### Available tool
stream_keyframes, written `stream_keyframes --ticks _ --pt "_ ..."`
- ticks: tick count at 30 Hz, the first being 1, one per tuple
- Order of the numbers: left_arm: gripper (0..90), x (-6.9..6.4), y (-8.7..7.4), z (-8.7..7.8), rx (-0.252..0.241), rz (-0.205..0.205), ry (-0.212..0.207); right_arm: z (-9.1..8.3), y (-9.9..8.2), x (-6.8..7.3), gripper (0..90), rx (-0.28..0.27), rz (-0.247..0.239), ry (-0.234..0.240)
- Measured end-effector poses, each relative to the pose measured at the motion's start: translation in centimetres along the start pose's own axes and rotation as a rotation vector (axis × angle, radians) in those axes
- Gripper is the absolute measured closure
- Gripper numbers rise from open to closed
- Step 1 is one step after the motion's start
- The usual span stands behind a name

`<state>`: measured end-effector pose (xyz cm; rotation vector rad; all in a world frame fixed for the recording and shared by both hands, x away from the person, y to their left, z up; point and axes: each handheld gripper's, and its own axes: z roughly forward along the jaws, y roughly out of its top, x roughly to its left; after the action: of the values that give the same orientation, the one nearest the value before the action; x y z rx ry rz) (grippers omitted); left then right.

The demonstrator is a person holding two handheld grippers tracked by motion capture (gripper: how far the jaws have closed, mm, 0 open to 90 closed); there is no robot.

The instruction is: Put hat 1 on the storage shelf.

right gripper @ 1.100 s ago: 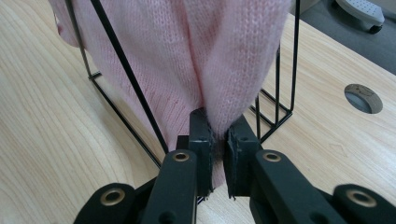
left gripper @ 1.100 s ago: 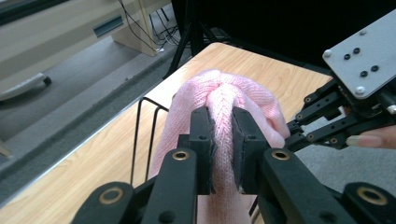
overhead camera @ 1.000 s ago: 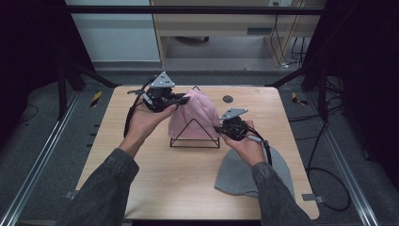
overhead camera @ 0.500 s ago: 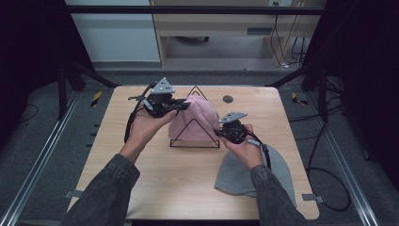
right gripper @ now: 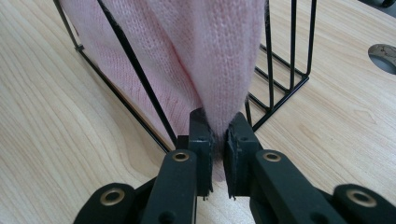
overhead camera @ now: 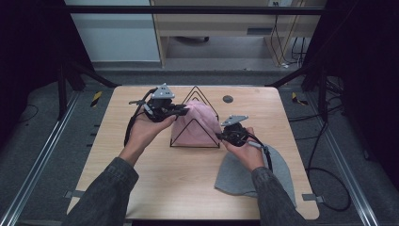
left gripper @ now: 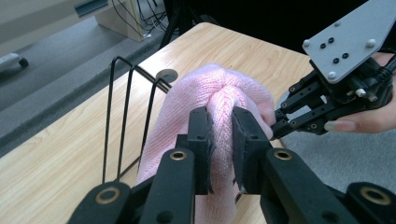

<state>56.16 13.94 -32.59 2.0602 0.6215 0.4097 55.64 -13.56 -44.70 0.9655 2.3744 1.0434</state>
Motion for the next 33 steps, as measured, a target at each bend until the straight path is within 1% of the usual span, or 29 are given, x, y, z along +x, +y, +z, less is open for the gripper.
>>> stream_keyframes --ticks 4,5,10,11,13,14,15,16,17,19,20,21,23,24,25,26,27,28,29,30,31,32,33 --pt "77.6 -0.1 -0.3 0.2 0.004 -0.009 -0.002 0.2 0.0 0.0 82.7 0.011 -0.008 -0.004" --pt "77.6 -0.1 -0.3 0.2 0.008 -0.004 -0.003 0.2 -0.1 0.0 82.7 0.018 -0.012 -0.004" --pt "77.4 -0.5 -0.5 0.3 0.006 -0.001 -0.015 0.3 -0.3 0.0 81.7 0.030 -0.010 0.000" --pt "77.0 -0.6 -0.5 0.3 0.003 -0.002 -0.015 0.3 -0.3 0.0 80.1 0.033 -0.013 0.002" --pt "75.5 -0.6 -0.6 0.3 -0.005 -0.011 -0.014 0.3 -0.4 0.0 72.4 0.046 -0.009 0.003" --pt "73.0 -0.6 -0.6 0.2 -0.015 -0.017 -0.014 0.1 -0.5 0.1 68.8 0.041 -0.007 0.000" --pt "73.0 -0.6 -0.6 0.1 -0.025 -0.024 -0.014 0.1 -0.5 0.1 68.8 0.041 -0.007 0.000" --pt "70.2 -0.5 -0.6 -0.1 -0.037 -0.030 -0.008 -0.1 -0.5 0.0 67.2 0.034 -0.002 0.003" --pt "65.4 -0.5 -0.6 -0.1 -0.045 -0.038 -0.007 -0.4 -0.6 0.0 64.9 0.030 -0.001 0.000" --pt "58.4 -0.6 -0.6 -0.3 -0.055 -0.042 -0.001 -1.0 -0.8 0.0 58.7 0.028 -0.003 -0.006" --pt "55.5 -0.9 -0.7 -0.5 -0.052 -0.038 0.002 -1.2 -0.9 -0.1 55.3 0.029 -0.004 -0.013" --pt "51.0 -1.0 -0.8 -0.6 -0.050 -0.036 0.005 -1.8 -1.1 -0.4 51.5 0.029 0.003 -0.030" --pt "43.9 -1.3 -1.2 -0.8 -0.040 -0.038 0.015 -2.6 -1.3 -0.9 46.7 0.027 0.019 -0.052" --pt "37.7 -1.5 -1.5 -1.0 -0.044 -0.038 0.017 -3.4 -1.7 -1.7 42.5 0.025 0.040 -0.078" --pt "37.7 -1.6 -1.8 -1.1 -0.042 -0.036 0.020 -3.4 -1.7 -1.7 42.5 0.025 0.040 -0.078" --pt "33.9 -1.7 -2.3 -1.4 -0.033 -0.032 0.026 -3.7 -1.8 -2.0 40.7 0.026 0.046 -0.089" --pt "30.1 -1.8 -2.6 -1.5 -0.030 -0.031 0.033 -4.2 -2.1 -2.6 38.9 0.039 0.064 -0.103" --pt "24.6 -2.0 -3.1 -1.8 -0.028 -0.036 0.045 -4.8 -2.6 -3.6 35.3 0.067 0.086 -0.126" --pt "24.6 -2.1 -3.5 -2.0 -0.026 -0.042 0.052 -4.8 -2.6 -3.6 35.3 0.067 0.086 -0.126" --pt "22.4 -2.2 -4.1 -2.4 -0.021 -0.054 0.053 -5.0 -2.8 -4.0 33.1 0.076 0.101 -0.132" --pt "17.6 -2.3 -4.6 -2.5 -0.020 -0.061 0.049 -5.3 -3.5 -5.2 30.2 0.106 0.134 -0.142" --pt "17.6 -2.4 -5.3 -2.9 -0.006 -0.061 0.047 -5.3 -3.5 -5.2 30.2 0.106 0.134 -0.142" --pt "14.9 -2.5 -5.8 -3.0 0.006 -0.065 0.053 -5.5 -3.9 -5.9 28.1 0.120 0.151 -0.144"
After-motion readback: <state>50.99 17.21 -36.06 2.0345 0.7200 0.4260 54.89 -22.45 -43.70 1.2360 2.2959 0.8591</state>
